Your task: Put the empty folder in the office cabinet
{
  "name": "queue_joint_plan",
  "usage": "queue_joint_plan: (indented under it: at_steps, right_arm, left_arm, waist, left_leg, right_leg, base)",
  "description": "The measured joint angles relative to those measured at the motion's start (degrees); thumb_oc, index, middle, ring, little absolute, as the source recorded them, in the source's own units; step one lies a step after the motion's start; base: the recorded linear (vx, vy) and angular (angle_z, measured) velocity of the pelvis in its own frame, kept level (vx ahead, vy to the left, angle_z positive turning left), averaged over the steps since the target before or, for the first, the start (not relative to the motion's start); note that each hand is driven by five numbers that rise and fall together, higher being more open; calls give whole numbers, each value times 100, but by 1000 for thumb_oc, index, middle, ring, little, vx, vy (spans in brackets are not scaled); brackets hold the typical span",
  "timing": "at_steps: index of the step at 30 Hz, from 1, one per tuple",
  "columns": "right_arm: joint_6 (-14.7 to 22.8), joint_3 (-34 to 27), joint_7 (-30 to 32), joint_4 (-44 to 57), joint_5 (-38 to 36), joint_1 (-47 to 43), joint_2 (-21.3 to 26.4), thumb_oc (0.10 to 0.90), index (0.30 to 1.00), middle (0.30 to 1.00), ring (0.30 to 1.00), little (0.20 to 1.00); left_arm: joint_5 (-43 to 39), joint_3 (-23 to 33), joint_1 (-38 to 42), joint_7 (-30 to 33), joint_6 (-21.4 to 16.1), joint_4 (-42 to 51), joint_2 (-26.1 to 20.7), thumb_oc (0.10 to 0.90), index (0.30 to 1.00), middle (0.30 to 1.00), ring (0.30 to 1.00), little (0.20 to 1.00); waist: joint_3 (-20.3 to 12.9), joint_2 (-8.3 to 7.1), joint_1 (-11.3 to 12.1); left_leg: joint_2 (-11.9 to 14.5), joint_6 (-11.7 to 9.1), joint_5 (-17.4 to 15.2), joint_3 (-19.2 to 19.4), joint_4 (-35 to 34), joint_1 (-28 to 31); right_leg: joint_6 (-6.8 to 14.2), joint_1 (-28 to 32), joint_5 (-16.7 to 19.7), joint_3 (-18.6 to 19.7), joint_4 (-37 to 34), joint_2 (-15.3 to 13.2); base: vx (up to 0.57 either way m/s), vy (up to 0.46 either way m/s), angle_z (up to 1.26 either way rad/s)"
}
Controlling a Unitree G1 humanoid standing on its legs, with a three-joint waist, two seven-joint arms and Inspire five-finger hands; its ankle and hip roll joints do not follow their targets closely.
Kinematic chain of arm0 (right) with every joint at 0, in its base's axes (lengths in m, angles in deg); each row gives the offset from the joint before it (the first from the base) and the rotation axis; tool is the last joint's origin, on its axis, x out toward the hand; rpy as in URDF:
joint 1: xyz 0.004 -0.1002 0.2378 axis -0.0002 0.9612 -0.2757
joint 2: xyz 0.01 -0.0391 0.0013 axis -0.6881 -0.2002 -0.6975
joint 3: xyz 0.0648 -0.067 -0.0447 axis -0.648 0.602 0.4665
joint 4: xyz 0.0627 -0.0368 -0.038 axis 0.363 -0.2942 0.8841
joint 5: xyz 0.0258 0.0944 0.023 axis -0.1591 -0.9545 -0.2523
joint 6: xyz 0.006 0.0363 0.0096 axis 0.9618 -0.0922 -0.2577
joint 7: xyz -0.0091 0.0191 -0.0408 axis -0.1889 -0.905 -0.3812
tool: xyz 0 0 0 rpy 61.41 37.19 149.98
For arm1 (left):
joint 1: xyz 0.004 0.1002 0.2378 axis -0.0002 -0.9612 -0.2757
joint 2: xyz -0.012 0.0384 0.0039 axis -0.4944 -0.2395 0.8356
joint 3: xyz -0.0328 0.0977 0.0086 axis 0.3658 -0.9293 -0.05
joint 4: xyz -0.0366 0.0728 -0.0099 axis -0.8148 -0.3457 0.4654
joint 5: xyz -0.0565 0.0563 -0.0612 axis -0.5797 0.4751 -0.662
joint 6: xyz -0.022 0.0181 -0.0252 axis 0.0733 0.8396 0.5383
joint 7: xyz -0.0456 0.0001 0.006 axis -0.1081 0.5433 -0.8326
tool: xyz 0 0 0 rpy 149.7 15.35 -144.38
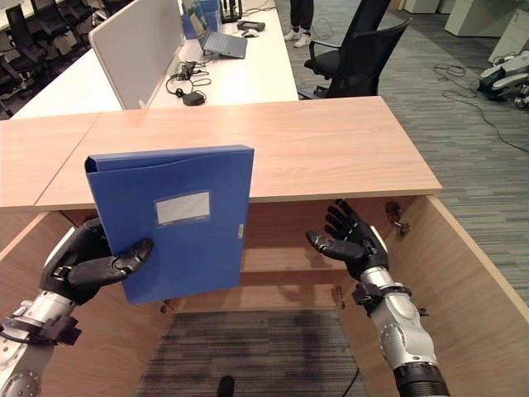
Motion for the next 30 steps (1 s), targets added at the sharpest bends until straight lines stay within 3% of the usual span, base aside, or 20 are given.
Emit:
queue_joint_plan:
  at_steps: [12,30]
  right_arm:
    - [-493,1377,-981,688,-274,-303,9,800,900,900,900,900]
    - [-681,1812,-1374,689,-268,-606,256,800,900,900,900,900]
  left_arm:
    - [198,-86,291,-264,0,5,-13,400,300,300,300,300]
    - [285,-92,300,-356,0,9,-245,400,300,300,300,300]
  waist:
    - [51,-82,98]
    - [99,-167,122]
  left_leg:
    - [0,0,0,17,0,0]
    - [23,1,-4,164,1,10]
  right_leg:
    - [-1,-11,1,17,0,-3]
    - [-28,-94,27,128,0,2]
  base:
    - [0,0,0]
    - [-5,0,-4]
